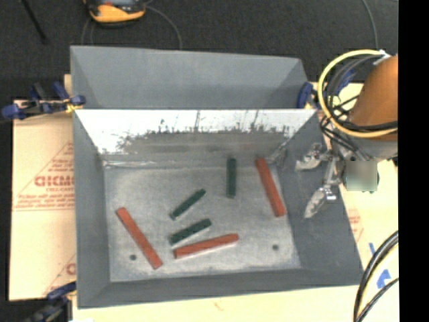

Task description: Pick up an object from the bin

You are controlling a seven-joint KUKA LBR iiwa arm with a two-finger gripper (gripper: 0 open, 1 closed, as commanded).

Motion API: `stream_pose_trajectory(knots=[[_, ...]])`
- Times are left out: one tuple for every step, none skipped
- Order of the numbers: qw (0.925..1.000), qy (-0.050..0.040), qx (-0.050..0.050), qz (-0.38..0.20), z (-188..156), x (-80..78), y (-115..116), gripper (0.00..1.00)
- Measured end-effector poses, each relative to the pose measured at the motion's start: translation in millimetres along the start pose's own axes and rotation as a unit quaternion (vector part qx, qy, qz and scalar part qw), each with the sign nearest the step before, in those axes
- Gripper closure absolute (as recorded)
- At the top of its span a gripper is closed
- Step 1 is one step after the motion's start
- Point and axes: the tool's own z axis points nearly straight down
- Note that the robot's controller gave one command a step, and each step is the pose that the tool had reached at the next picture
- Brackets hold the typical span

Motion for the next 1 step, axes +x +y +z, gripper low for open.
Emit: stream_pose_trajectory(knots=[[1.0, -0.0039, 0.001, -0.002, -4.1, -1.8, 0.5, 0.0]])
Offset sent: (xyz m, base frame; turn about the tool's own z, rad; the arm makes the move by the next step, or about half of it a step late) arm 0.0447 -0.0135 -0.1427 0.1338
